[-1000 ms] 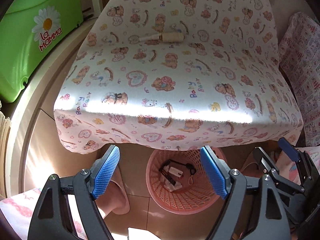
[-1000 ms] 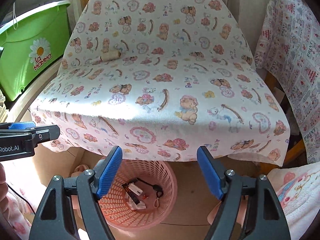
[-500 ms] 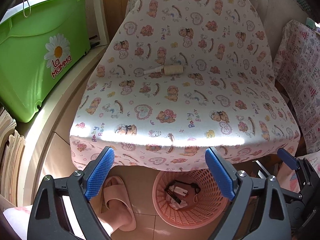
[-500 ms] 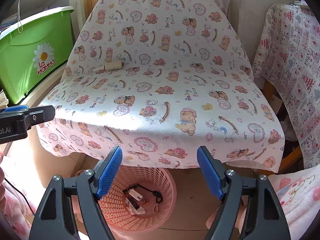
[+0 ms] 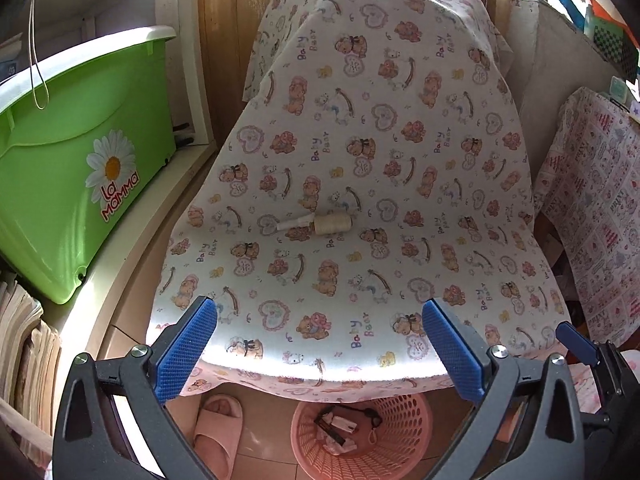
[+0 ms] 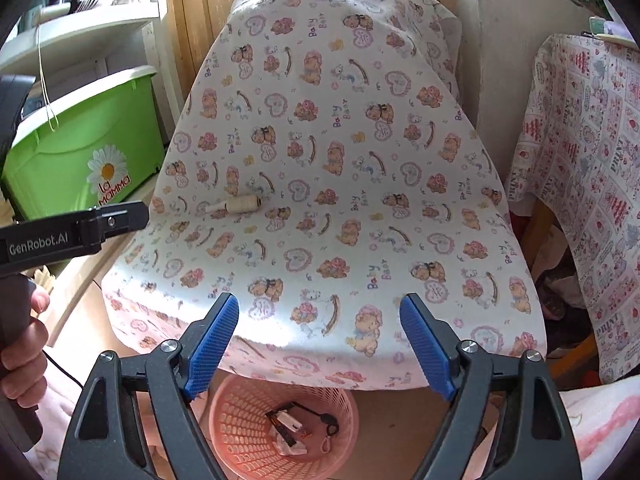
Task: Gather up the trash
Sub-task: 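Raise both open tools back toward the chair seat, then move the left tool to the white tube and grasp it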
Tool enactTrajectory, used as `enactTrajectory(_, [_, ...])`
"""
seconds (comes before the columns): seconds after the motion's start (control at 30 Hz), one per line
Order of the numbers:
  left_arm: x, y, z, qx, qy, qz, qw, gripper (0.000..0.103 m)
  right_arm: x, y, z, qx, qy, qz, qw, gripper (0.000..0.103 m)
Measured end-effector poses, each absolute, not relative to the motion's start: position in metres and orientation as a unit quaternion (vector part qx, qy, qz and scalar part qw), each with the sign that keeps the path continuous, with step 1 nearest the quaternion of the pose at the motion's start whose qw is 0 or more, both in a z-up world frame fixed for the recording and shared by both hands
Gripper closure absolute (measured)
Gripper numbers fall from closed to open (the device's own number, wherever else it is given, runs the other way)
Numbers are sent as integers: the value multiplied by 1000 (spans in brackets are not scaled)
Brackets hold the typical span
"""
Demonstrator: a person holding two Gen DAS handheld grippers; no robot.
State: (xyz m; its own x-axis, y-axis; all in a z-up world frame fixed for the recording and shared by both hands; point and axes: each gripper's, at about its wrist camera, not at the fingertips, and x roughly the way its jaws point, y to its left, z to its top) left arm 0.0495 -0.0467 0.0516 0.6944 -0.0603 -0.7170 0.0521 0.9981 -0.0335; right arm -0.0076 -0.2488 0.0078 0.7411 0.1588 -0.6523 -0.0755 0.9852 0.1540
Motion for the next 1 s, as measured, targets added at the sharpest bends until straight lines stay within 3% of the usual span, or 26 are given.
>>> enactTrajectory(0.27, [119, 2, 58, -5, 390, -36, 920, 1, 70, -267, 30, 51, 363, 67, 928, 15])
enactTrajectory(0.63, [178, 63, 13, -154, 442, -45, 882, 1, 144, -251, -3, 49, 376, 58, 923, 15])
enactTrajectory(1.0, [228, 56, -10, -193, 467, -49, 862, 26, 171, -228, -29, 59, 424, 66, 901, 15])
